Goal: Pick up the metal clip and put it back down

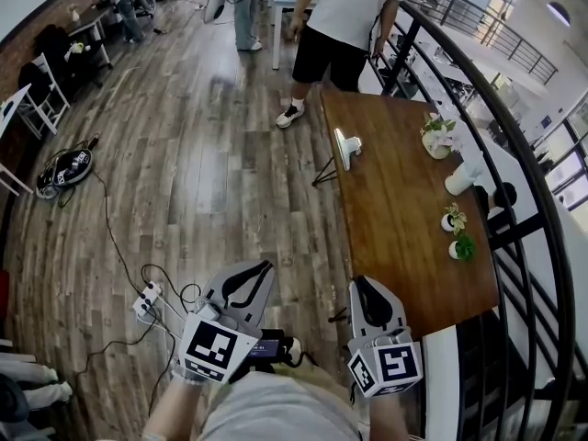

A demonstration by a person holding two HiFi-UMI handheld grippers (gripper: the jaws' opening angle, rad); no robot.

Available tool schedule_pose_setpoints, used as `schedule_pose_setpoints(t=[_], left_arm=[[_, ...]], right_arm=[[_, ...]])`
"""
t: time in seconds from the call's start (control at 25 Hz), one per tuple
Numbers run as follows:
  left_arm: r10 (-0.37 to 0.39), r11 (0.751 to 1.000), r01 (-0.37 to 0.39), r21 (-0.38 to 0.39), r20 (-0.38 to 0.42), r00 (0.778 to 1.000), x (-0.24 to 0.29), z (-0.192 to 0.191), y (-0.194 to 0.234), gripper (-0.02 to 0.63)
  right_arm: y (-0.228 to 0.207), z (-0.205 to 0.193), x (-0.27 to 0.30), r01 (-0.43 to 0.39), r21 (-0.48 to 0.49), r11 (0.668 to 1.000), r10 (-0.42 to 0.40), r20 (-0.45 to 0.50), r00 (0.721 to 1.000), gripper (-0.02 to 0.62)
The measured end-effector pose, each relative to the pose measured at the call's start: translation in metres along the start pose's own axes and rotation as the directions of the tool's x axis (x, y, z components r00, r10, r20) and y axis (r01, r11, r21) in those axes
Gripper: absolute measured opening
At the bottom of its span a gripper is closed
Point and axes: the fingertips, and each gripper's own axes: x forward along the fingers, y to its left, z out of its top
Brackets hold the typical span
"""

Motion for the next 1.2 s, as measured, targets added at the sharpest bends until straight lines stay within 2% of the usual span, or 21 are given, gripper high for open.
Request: schedule_pose_setpoints(t=[0.04,0.12,0.32,0.92,1.2], left_arm=[[0.003,1.000,-0.003,-0.002,-0.003,1.000,0.000,0.000,0.000,0.012],[0.005,1.000,-0.005,-0.013,-0.006,1.000,0.001,0.000,0.000,0.018],[-0.032,0.999,0.032,-0.034,-0.010,0.999,0.006,-0.001,-0.005,0.125],[-0.067,0.998,0.067,-0.014,-0.005,0.998,0.003,-0.002,0.003,0.126],[-0.092,0.996,0.092,0.005,0.001,0.996,-0.005,-0.001,0.015,0.126]], right_arm=[[0.000,0.000,0.000,-0.001,0.006,1.000,0.001,-0.001,1.000,0.069],[-0.001,-0.001,0.000,-0.004,0.017,1.000,0.004,-0.004,1.000,0.082],[-0.002,-0.003,0.001,-0.007,0.023,1.000,0.007,-0.017,1.000,0.130],[0.002,-0.004,0.006,0.026,0.012,1.000,-0.026,-0.025,0.999,0.130],[0.017,-0.001,0.010,0.047,0.018,0.999,-0.047,-0.010,0.999,0.130]])
